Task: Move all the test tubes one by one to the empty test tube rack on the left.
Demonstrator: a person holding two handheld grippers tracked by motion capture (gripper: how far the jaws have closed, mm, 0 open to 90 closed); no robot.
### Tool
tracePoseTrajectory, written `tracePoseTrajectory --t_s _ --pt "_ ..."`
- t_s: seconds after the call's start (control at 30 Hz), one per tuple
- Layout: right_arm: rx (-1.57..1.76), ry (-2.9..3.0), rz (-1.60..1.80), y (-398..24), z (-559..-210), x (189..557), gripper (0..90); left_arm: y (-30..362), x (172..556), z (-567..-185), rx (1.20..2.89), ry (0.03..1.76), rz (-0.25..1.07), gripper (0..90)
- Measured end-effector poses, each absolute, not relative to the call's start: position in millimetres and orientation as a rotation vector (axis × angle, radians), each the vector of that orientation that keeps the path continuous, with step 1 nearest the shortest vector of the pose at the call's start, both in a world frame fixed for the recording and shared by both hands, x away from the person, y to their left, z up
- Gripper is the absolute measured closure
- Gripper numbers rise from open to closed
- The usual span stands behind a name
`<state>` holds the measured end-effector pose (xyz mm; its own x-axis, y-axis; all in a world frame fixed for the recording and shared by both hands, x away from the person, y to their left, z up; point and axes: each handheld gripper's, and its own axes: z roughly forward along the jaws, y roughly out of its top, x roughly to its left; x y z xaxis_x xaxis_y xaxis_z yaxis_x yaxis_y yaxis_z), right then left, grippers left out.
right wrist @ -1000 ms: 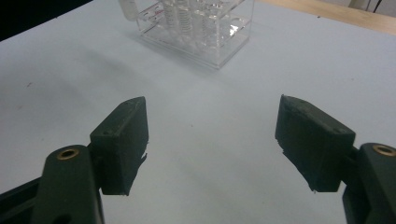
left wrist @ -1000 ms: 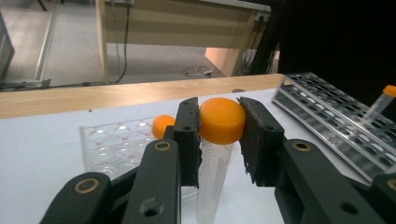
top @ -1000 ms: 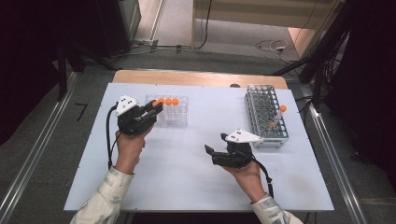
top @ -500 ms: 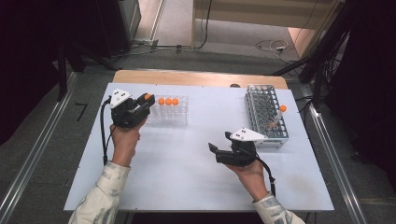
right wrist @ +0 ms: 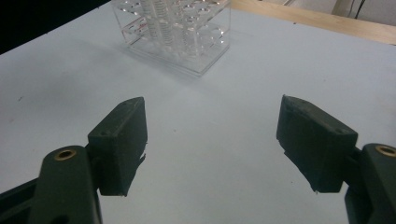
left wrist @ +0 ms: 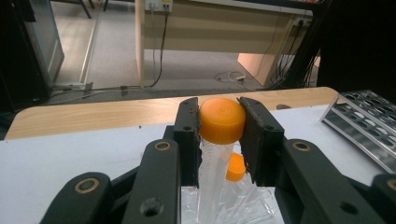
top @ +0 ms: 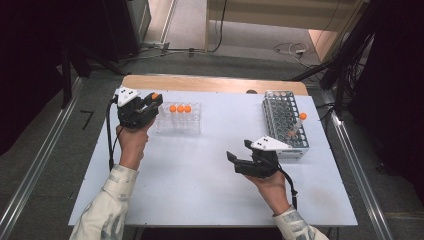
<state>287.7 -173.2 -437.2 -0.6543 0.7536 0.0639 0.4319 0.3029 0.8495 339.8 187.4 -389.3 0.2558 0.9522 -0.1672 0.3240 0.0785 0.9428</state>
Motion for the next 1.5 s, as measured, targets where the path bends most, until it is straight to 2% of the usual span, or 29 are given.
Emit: tracePoseTrajectory --t_s 1.23,1.5 --pt "1.064 2.227 1.291 -175.6 -436.2 287.8 23.4 178.7 361.3 -390.7 1.477 1.276 0.775 68.9" --pt "1.066 2.222 1.292 -176.5 -435.8 287.6 23.5 173.3 360.1 -397.0 1.513 1.261 0.821 68.8"
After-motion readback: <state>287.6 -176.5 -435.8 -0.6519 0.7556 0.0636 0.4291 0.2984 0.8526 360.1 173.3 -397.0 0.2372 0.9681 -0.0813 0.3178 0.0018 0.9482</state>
